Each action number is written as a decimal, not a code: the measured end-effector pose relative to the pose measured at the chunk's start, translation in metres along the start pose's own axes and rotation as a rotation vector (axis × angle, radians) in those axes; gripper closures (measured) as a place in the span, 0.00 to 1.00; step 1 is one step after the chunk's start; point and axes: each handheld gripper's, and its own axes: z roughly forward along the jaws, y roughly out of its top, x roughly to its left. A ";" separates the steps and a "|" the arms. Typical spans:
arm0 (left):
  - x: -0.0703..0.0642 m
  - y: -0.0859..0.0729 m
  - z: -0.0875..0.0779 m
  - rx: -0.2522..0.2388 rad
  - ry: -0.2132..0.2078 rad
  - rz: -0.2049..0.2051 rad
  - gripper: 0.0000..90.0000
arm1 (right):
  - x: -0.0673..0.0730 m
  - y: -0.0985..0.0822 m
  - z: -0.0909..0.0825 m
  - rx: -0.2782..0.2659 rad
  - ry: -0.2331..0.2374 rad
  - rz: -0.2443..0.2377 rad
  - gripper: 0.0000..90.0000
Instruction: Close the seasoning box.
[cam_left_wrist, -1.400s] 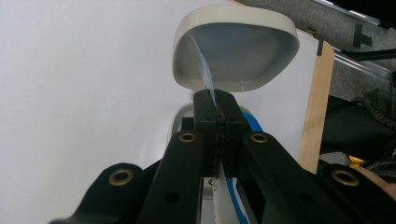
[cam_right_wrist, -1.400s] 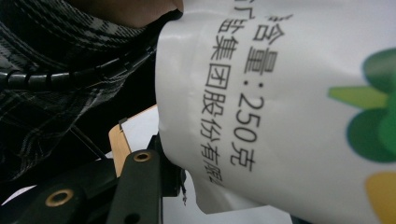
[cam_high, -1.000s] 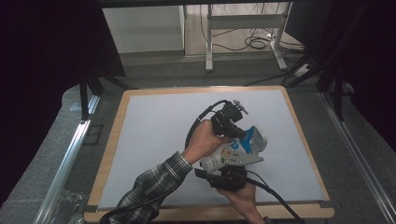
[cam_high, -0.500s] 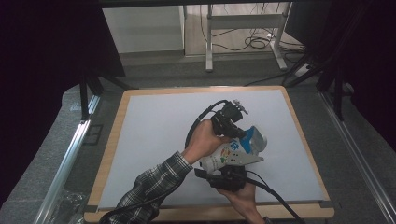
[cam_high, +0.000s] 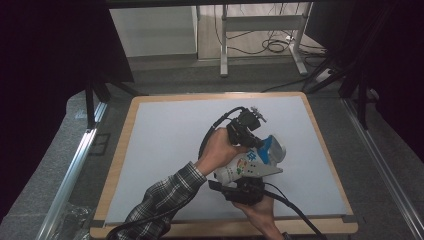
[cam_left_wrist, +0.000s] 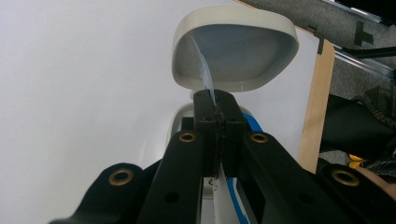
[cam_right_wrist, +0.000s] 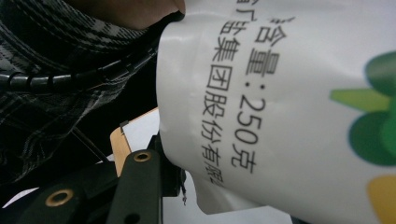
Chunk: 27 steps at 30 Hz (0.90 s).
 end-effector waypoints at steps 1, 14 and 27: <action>0.000 0.000 0.000 0.000 0.000 0.000 0.99 | 0.000 0.000 0.000 0.000 0.000 0.000 0.66; 0.000 0.000 0.001 0.007 0.001 -0.003 0.99 | 0.000 0.000 0.000 -0.003 0.003 0.004 0.66; 0.000 0.000 0.001 0.007 0.000 -0.005 0.99 | 0.000 0.000 0.000 -0.004 0.003 0.002 0.66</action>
